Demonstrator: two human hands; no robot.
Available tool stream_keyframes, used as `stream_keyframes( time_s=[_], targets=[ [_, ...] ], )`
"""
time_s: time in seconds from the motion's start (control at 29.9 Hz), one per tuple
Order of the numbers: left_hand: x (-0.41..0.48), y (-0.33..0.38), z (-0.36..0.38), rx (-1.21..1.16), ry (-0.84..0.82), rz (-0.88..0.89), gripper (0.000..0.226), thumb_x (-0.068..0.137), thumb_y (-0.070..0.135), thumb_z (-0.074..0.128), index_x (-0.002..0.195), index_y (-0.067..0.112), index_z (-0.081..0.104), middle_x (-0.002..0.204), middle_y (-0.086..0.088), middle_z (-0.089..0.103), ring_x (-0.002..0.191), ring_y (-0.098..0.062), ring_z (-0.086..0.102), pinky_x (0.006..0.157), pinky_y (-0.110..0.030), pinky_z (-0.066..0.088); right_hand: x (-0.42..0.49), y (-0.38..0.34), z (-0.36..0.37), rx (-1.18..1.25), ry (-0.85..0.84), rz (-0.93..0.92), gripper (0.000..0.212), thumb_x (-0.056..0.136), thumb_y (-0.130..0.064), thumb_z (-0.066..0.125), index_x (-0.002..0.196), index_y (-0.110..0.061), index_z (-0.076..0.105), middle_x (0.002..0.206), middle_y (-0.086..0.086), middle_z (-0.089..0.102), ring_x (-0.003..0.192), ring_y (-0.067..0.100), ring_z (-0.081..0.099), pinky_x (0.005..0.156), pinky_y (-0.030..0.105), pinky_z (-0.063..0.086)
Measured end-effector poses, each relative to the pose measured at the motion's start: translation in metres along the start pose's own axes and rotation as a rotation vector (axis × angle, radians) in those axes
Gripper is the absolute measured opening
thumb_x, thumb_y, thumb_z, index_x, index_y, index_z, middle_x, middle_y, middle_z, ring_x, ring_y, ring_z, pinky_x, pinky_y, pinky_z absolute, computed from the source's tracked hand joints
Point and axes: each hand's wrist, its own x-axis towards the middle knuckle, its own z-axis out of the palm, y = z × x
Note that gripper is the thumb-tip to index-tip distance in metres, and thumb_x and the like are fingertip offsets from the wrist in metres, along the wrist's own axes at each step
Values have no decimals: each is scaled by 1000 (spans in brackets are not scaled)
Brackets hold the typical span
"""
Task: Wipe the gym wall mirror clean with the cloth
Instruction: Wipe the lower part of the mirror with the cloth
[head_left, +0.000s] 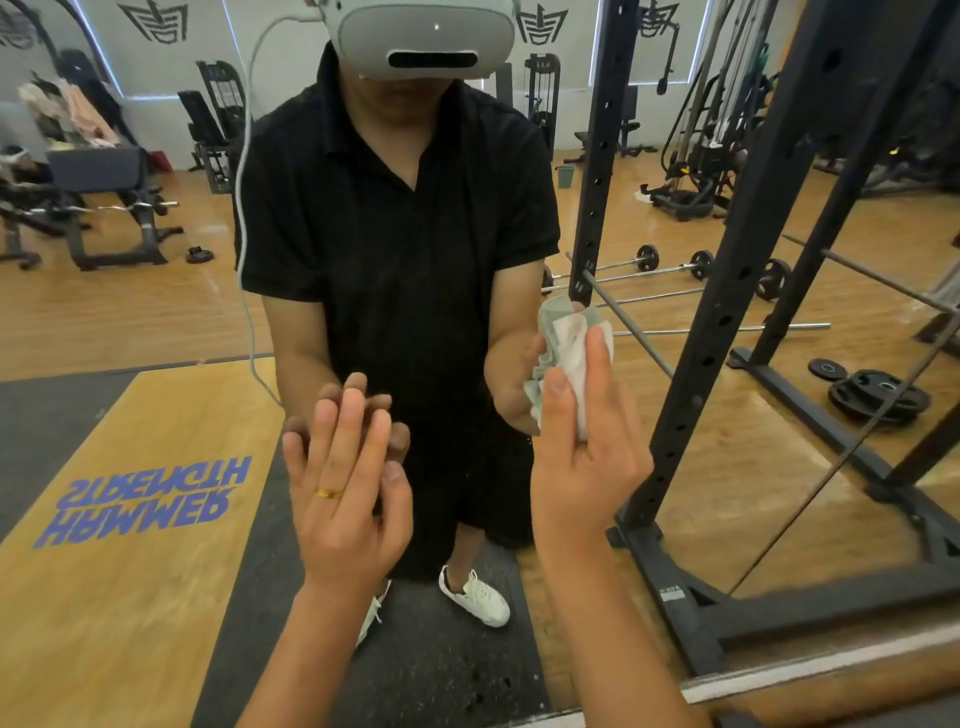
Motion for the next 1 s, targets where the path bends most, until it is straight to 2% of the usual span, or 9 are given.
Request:
stream_keyframes(
  time_s=[0.17,0.27,0.3,0.47,0.6,0.67,0.77,0.9,1.0],
  targets=[
    [-4,-36,-38,11,52,-51,37,99,3,49,135,-3,54,167,1,31,155,-24,27,125,-55,12,-6,-14,3,-93,25,93,42,107,-32,49,142,-9,55,100,4,58,78,9,54,63,14,45],
    [-3,-79,-61,20,75,-83,41,100,4,51,141,-1,53,166,-1,33,154,-28,29,107,-83,25,-7,-19,9,-125,97,128,41,108,-27,49,142,-6,56,102,-9,49,82,-3,49,66,10,42],
    [-3,-92,-67,15,70,-76,42,101,5,50,143,1,52,166,-1,33,154,-28,29,100,-87,29,-7,-20,10,-136,119,134,40,106,-21,52,141,-3,57,102,-8,50,83,-7,49,68,8,40],
    [-5,-114,-68,37,52,-1,52,104,10,48,155,12,42,168,1,29,155,-27,27,96,-85,34,-7,-30,23,-142,223,193,36,104,-10,57,138,3,58,117,-14,58,107,-18,54,85,4,40],
    [-4,-115,-67,11,41,19,49,102,7,48,151,5,46,166,-6,32,155,-28,27,97,-83,32,-37,-55,47,-115,181,135,38,107,-29,54,140,-10,56,97,-2,61,83,-1,58,69,14,47],
    [-2,-115,-68,-4,37,15,42,99,5,51,140,-3,54,162,-13,38,154,-28,28,98,-81,32,-48,-53,48,-174,95,6,38,107,-29,56,138,-7,58,86,7,61,69,13,56,57,24,48],
    [1,-111,-69,-20,34,4,36,96,2,52,130,-9,58,144,-29,50,152,-26,31,96,-78,34,-32,-32,36,-328,81,-131,34,107,-21,58,134,-1,62,77,13,58,64,12,48,52,25,41],
    [-1,-113,-69,-15,39,32,40,93,0,54,133,-7,58,149,-20,50,154,-27,29,99,-77,31,-1,-32,29,-271,262,118,37,104,-13,59,137,3,61,98,10,67,87,-7,55,73,9,43],
    [-2,-110,-69,2,51,26,44,91,-2,56,135,-4,57,160,-16,41,155,-27,27,111,-70,27,-16,-49,48,-214,268,119,38,104,-16,58,137,2,61,94,8,65,82,1,56,68,15,47]
  ],
)
